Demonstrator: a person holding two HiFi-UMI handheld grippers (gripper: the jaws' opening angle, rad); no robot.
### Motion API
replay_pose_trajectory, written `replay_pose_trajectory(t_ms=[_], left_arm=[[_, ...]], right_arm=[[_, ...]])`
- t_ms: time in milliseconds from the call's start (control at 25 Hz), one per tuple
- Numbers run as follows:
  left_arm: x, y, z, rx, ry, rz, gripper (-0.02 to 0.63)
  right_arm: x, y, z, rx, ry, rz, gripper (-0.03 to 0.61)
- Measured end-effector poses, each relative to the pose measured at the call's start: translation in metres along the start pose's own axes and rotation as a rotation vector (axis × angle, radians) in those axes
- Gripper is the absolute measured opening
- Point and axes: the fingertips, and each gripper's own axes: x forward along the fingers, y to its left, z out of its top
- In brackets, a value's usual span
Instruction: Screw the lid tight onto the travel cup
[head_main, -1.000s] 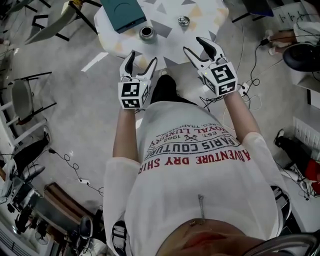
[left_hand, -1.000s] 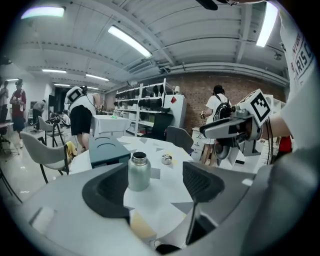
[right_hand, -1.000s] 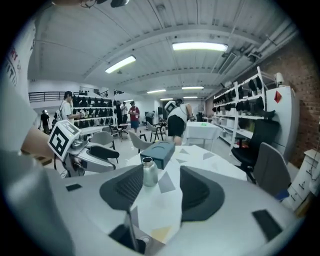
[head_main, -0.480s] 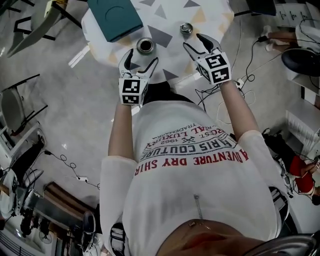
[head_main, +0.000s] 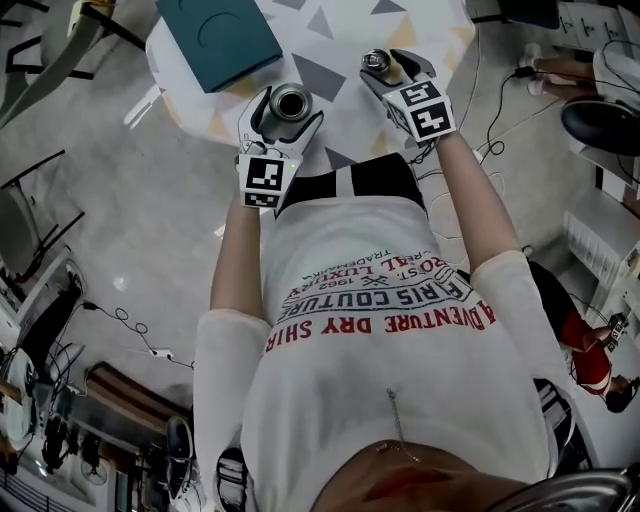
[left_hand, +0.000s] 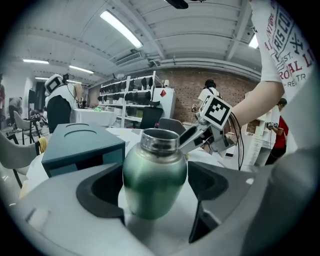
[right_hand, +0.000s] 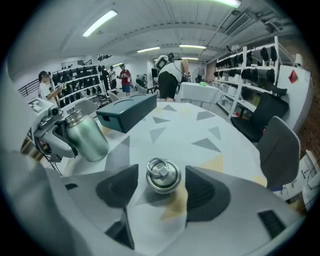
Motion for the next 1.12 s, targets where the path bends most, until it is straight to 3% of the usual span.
replay_pose_trajectory(t_ms=[360, 680, 920, 1120], left_arm=[[0.004, 0.004, 0.003, 0.012, -0.027, -0.001, 0.391], [0.005, 0.004, 0.0, 0.027, -0.021, -0.027, 0.388], [0.006, 0.003, -0.003, 0.019, -0.016, -0.062, 0.39], [0.007, 0.002, -0.006, 0.01, 0.003, -0.085, 0.391]], right_arm=[[0.018, -0.005, -0.008, -0.071, 0.072, 0.043, 0.262], [0.019, -0.001, -0.007, -0.148, 0.06, 0.065, 0.261], [0.0, 0.021, 0.018, -0.205, 0.021, 0.16, 0.259], [-0.027, 0.07, 0.058, -0.371, -0.043, 0.294, 0.259]])
